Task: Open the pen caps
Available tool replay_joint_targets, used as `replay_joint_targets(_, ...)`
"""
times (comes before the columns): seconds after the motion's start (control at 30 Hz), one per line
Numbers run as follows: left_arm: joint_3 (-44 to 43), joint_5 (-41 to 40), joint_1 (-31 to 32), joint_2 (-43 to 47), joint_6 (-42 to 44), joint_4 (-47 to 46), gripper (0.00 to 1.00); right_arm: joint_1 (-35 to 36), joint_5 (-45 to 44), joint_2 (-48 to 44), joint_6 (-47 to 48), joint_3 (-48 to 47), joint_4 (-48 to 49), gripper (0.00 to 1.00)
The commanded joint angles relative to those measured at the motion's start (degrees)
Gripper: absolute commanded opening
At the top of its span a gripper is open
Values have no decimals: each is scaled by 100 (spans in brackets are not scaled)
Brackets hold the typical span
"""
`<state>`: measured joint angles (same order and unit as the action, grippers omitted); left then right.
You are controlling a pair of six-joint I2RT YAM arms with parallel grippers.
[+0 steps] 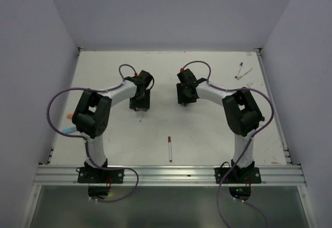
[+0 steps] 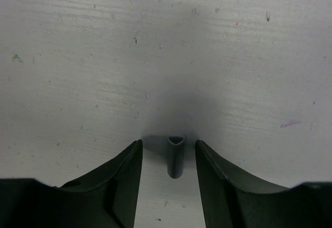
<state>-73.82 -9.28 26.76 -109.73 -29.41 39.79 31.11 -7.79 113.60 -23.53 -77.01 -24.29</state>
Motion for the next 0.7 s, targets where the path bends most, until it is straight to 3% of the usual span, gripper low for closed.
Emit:
replay_joint_targets(0.0,-220,-232,13,495,-39,37,57,-35,-135,-355,182,107,197,50)
replay_joint_targets(0.2,-440,-451,13,1679,-109,397,64,26,-433,-1874,51,669,4,58)
replay_joint_targets(0.33,365,-514,4,3112,-512,337,67,666,-477,-2842,-248,1284,-470,57)
replay_joint_targets(0.47,1395,370,13,4887,-680,-260,69,1660,-531,-3799,-1089,2266,-576,57)
replay_joint_targets(0.67,2283,1296,39,5988,-978,-349,68,2838,-345,-4443,-1918,3280,-400,50)
